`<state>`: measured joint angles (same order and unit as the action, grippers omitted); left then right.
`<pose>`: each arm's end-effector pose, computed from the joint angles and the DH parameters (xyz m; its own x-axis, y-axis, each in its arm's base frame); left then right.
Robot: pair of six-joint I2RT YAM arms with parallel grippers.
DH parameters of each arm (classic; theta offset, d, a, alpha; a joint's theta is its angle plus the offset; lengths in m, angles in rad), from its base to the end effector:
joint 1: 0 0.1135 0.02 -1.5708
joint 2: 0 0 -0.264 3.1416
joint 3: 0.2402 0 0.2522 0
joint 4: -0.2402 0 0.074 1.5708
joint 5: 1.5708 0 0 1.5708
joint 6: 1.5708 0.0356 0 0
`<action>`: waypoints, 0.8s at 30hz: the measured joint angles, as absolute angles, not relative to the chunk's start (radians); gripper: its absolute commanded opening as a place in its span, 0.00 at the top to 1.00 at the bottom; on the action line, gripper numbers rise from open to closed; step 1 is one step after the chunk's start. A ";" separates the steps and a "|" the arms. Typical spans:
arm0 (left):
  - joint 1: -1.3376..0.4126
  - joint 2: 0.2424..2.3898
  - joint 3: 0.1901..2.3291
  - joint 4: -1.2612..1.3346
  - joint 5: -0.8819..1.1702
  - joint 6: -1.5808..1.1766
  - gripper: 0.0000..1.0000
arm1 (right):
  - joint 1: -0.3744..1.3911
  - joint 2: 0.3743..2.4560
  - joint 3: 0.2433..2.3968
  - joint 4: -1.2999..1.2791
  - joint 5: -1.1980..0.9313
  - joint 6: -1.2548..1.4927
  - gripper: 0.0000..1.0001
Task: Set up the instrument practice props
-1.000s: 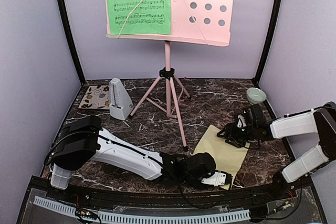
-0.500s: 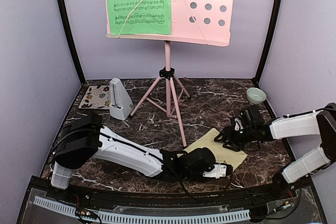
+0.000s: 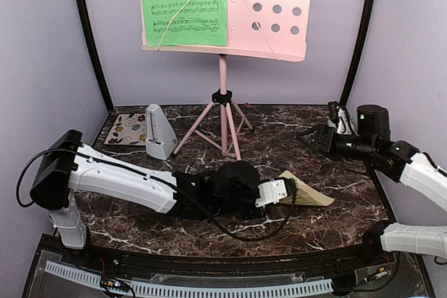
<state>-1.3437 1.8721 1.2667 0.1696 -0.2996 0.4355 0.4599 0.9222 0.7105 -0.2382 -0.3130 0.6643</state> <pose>0.1075 -0.4184 0.2299 0.2811 0.5736 -0.7694 0.8295 0.2579 0.4954 0.1831 0.1029 0.2842 -0.7203 0.2978 -0.6264 -0.2879 0.6934 0.6606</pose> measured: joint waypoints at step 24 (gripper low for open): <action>-1.114 1.428 1.261 -0.126 0.226 0.164 1.00 | 0.504 0.780 1.107 -0.574 -0.567 0.170 0.14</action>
<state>-1.1137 1.4277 1.2610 -0.1265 0.2264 0.1642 0.5037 0.7795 1.1069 -0.5735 -0.5671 0.1699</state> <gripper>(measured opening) 0.010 0.868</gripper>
